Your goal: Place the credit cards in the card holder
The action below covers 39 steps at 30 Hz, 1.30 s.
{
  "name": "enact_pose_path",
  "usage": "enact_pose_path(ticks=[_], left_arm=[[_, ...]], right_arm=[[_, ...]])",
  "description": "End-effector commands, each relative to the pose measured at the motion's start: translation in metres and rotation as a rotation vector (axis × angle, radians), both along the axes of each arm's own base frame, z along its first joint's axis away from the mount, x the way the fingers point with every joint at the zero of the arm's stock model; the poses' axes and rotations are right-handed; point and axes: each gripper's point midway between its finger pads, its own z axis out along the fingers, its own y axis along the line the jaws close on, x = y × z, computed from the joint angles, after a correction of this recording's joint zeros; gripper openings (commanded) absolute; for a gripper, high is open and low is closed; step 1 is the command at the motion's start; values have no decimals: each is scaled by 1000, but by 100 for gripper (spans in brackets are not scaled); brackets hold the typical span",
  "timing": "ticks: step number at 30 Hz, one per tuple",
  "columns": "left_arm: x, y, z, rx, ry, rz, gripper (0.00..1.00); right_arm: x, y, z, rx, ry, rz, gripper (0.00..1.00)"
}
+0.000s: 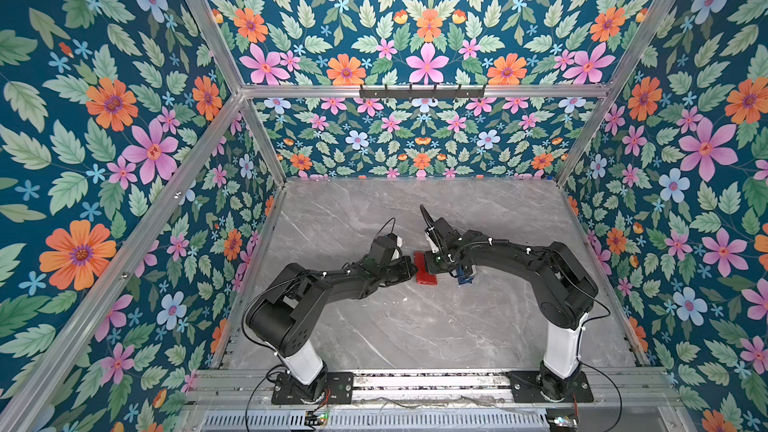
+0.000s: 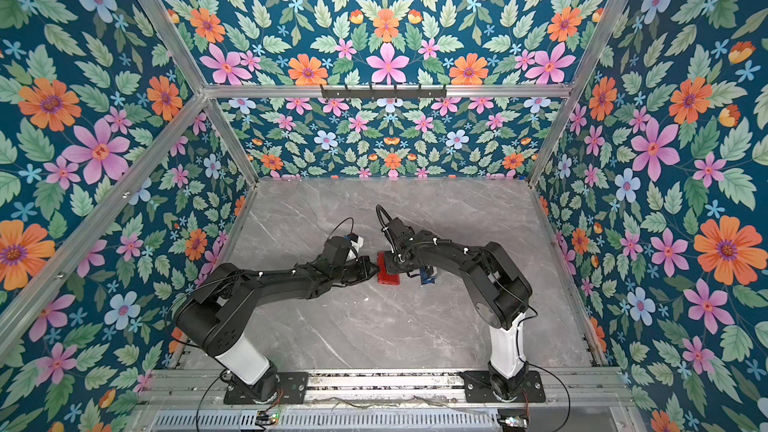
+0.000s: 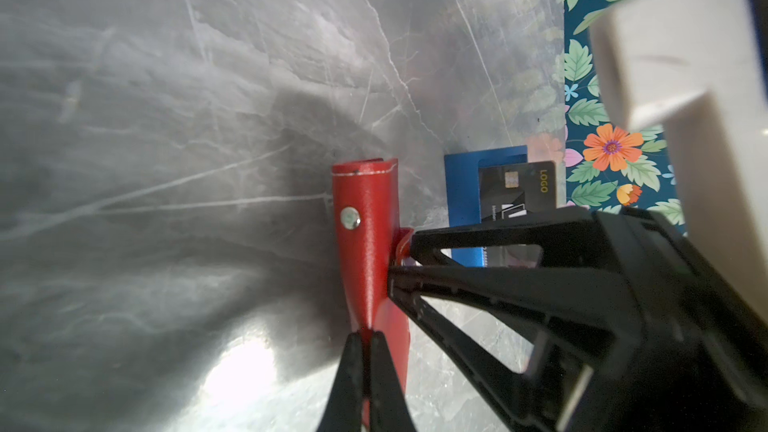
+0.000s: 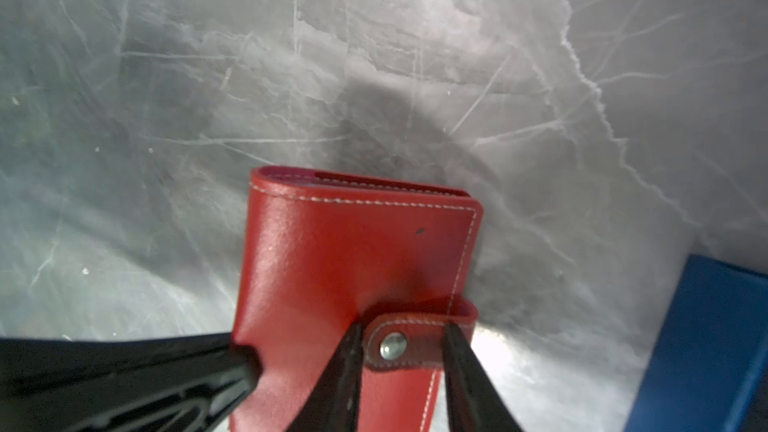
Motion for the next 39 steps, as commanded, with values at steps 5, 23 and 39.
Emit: enact_pose_path(ticks=[5, 23, 39], left_arm=[[2, 1, -2, 15, -10, 4, 0], [0, 16, -19, 119, 3, 31, 0], [2, -5, 35, 15, -181, -57, 55]], right_arm=[[-3, -14, -5, -91, 11, -28, 16], [-3, -18, 27, 20, -40, -81, 0], [-16, -3, 97, 399, -93, -41, 0]])
